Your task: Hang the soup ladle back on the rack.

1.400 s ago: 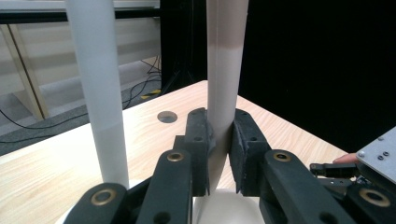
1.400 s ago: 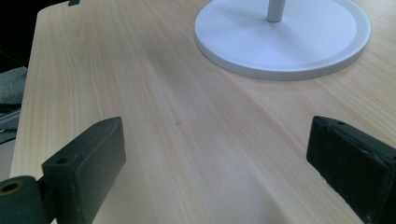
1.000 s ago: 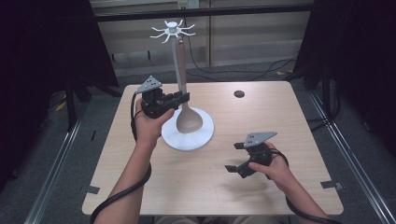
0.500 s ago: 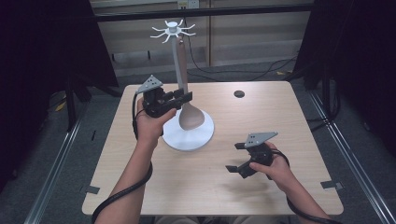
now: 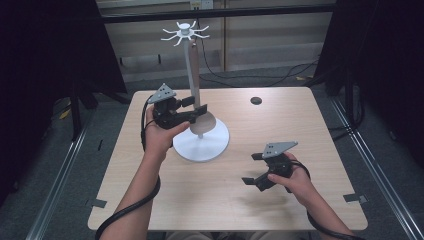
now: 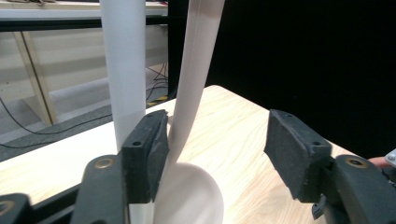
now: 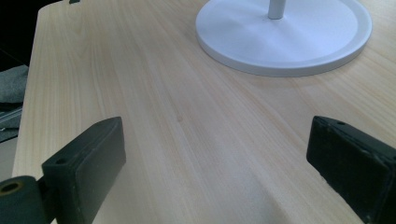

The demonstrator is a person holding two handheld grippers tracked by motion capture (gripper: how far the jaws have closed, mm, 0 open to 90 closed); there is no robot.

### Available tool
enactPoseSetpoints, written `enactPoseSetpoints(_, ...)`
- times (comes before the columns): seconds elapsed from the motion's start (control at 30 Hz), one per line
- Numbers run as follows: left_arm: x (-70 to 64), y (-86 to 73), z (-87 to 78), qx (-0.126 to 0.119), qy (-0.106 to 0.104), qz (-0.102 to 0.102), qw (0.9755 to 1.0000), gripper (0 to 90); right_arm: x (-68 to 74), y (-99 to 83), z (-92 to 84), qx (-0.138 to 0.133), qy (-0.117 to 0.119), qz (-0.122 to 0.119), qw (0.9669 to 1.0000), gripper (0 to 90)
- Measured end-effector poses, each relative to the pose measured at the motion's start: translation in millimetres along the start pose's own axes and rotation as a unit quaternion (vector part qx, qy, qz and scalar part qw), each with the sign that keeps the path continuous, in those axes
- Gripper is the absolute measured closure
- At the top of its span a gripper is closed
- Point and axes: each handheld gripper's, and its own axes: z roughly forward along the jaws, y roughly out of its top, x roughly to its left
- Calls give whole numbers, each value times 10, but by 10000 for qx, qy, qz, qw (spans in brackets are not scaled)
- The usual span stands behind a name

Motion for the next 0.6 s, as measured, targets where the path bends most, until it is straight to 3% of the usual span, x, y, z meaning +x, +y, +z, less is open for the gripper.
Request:
enactPoseSetpoints(0.2,-2,-47,-27,53,-52,32,10000,298,10,-5,10,25,-1,-1,10000,43)
enactPoseSetpoints(0.5,12,-142,-106,137,127,21,9998,206,13,-3,9,28,-10,-2,10000,43)
enactPoseSetpoints(0.6,3,-178,-134,166,222,101,9996,177,14,-6,5,40,-19,4,10000,43)
